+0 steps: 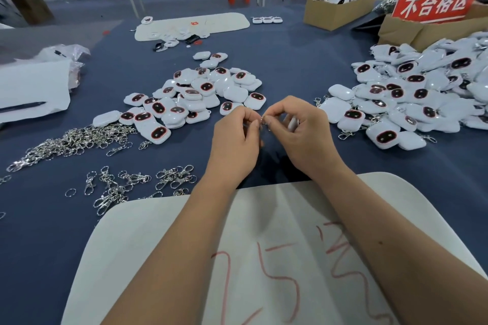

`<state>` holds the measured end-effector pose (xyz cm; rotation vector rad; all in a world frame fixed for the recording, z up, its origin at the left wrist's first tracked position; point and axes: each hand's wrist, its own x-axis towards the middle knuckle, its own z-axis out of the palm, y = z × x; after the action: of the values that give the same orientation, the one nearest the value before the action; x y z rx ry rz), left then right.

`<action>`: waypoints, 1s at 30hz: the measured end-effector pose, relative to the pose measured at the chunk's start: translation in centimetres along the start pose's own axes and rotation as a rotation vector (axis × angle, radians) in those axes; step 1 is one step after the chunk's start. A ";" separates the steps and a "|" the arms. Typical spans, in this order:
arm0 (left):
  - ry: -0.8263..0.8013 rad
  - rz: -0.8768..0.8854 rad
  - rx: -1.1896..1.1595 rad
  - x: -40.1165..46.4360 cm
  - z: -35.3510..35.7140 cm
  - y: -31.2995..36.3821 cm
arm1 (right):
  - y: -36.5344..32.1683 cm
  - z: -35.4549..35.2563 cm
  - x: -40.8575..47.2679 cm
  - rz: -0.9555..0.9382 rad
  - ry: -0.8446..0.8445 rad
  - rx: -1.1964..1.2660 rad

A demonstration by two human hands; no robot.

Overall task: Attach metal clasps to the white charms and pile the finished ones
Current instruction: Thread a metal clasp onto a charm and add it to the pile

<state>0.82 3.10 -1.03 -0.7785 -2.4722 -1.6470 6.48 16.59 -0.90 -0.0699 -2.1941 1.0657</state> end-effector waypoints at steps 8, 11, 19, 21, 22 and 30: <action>-0.048 -0.018 -0.181 0.2 -0.4 0.2 | 0.5 -0.2 0.1 0.070 0.031 0.114; -0.068 -0.016 -0.203 0.2 -0.4 0.2 | 0.5 -0.3 0.2 0.083 0.022 0.145; -0.043 -0.027 -0.234 0.1 -0.4 0.3 | 0.6 -0.4 0.3 0.084 0.004 0.144; -0.023 -0.024 -0.240 0.1 -0.6 0.4 | 0.7 -0.3 0.2 0.091 -0.002 0.135; -0.014 -0.023 -0.243 0.1 -0.6 0.4 | 0.7 -0.3 0.2 0.093 -0.008 0.130; 0.011 -0.082 -0.257 0.1 -0.8 0.4 | 0.2 -0.1 -0.1 -0.014 0.015 -0.026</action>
<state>0.77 2.54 -0.32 -0.6973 -2.3431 -2.0197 6.59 16.76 -1.03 -0.0736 -2.1924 1.0262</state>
